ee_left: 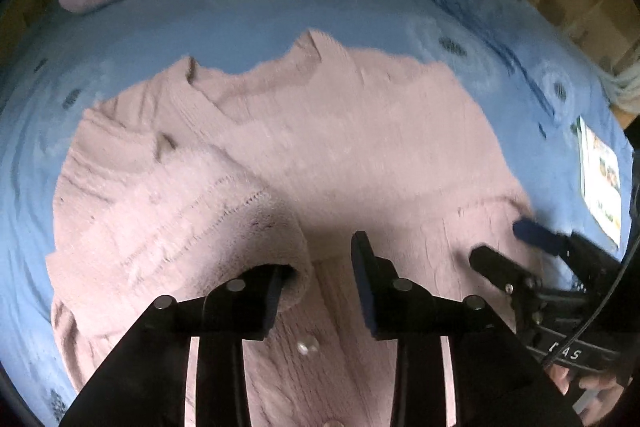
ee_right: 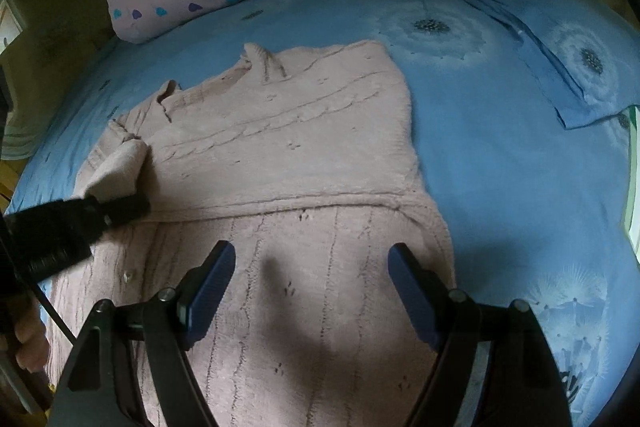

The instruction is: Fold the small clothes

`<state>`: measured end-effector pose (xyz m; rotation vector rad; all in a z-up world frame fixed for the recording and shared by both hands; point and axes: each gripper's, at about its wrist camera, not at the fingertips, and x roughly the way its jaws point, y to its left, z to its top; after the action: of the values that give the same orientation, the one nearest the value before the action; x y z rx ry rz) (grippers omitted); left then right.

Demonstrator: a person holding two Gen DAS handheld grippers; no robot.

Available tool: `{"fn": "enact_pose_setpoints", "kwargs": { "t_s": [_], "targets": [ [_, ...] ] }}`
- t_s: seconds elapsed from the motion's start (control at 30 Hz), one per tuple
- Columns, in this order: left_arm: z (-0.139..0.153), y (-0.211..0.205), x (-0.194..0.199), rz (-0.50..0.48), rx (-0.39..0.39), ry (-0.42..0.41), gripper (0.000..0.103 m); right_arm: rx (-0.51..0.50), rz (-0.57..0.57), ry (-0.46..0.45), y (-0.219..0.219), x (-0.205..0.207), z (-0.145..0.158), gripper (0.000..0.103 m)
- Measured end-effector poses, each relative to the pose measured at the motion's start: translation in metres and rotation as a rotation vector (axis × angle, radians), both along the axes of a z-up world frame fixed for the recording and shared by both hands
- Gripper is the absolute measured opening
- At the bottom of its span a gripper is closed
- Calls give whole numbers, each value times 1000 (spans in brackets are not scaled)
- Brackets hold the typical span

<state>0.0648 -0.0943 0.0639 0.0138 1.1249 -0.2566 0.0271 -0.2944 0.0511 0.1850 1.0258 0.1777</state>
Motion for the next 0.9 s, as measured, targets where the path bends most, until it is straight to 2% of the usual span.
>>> {"fn": "enact_pose_setpoints", "kwargs": {
  "t_s": [0.3, 0.53, 0.67, 0.9],
  "targets": [
    [2, 38, -25, 43, -63, 92, 26, -35, 41, -20, 18, -2, 3, 82],
    [18, 90, -49, 98, -35, 57, 26, -53, 100, -21, 48, -8, 10, 83],
    [29, 121, -54, 150, 14, 6, 26, -73, 145, -43, 74, -15, 22, 82],
    [26, 173, -51, 266, 33, -1, 26, -105, 264, -61, 136, -17, 45, 83]
  ]
}}
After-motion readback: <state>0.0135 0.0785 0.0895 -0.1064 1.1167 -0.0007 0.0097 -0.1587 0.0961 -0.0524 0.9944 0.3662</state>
